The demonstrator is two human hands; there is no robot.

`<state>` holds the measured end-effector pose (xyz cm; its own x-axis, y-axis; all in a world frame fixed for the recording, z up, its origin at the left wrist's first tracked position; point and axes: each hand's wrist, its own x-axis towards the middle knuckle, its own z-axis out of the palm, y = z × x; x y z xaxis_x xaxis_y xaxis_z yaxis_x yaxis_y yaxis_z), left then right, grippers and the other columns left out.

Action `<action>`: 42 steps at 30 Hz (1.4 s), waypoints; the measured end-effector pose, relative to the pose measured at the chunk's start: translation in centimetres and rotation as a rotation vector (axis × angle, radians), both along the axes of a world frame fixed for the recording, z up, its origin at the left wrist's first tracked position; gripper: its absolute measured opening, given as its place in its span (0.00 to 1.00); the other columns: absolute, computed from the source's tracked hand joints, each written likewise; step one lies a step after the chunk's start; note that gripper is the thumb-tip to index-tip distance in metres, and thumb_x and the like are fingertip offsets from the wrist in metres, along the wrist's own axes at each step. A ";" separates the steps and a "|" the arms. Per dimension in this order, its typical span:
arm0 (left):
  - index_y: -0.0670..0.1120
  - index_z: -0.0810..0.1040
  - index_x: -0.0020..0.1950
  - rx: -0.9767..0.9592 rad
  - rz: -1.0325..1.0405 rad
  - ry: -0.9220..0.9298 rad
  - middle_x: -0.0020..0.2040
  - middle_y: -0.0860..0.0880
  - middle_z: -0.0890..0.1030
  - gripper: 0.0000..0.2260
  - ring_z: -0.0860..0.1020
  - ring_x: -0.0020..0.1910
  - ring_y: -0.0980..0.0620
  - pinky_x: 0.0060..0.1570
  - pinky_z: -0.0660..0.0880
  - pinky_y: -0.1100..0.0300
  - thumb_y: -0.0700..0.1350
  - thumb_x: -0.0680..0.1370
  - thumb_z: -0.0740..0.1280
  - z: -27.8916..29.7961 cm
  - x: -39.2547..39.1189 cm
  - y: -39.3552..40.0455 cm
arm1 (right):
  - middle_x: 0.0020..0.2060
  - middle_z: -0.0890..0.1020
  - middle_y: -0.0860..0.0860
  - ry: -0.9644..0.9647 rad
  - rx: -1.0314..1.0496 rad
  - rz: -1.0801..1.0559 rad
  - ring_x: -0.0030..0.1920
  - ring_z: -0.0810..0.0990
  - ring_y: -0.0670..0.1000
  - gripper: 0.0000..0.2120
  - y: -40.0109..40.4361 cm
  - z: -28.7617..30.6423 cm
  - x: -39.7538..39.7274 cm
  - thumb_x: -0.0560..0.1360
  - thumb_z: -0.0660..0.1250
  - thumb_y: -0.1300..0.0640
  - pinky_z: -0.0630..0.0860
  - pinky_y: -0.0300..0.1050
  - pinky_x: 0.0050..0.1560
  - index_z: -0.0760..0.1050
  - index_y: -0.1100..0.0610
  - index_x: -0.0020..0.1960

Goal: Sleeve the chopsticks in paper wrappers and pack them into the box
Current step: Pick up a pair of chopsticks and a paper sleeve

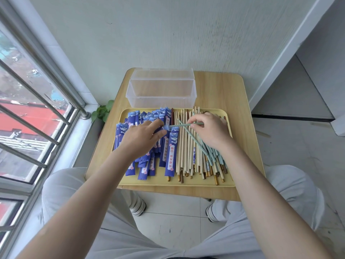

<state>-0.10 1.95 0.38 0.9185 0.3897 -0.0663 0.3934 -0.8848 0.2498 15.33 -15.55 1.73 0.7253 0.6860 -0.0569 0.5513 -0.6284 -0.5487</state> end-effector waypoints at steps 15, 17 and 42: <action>0.43 0.75 0.56 -1.124 0.052 0.161 0.36 0.44 0.77 0.15 0.70 0.28 0.49 0.29 0.70 0.56 0.50 0.87 0.53 0.4 -0.5 -2.7 | 0.52 0.78 0.46 0.239 0.090 0.169 0.52 0.77 0.41 0.10 0.0 0.7 -0.9 0.80 0.65 0.62 0.71 0.32 0.46 0.78 0.47 0.51; 0.38 0.74 0.60 -1.220 0.117 0.098 0.35 0.44 0.75 0.16 0.69 0.27 0.49 0.28 0.69 0.58 0.49 0.87 0.53 0.2 -0.4 -3.2 | 0.55 0.79 0.47 0.279 0.095 0.178 0.55 0.79 0.45 0.12 0.4 0.4 -1.6 0.81 0.62 0.63 0.75 0.38 0.47 0.77 0.46 0.52; 0.39 0.75 0.60 -1.254 0.449 -0.028 0.33 0.44 0.74 0.16 0.67 0.26 0.50 0.26 0.64 0.60 0.48 0.85 0.54 -2.6 -0.1 -3.8 | 0.36 0.81 0.52 0.273 0.279 -0.178 0.27 0.76 0.46 0.03 -0.1 -2.2 -1.0 0.80 0.67 0.54 0.72 0.39 0.27 0.75 0.52 0.48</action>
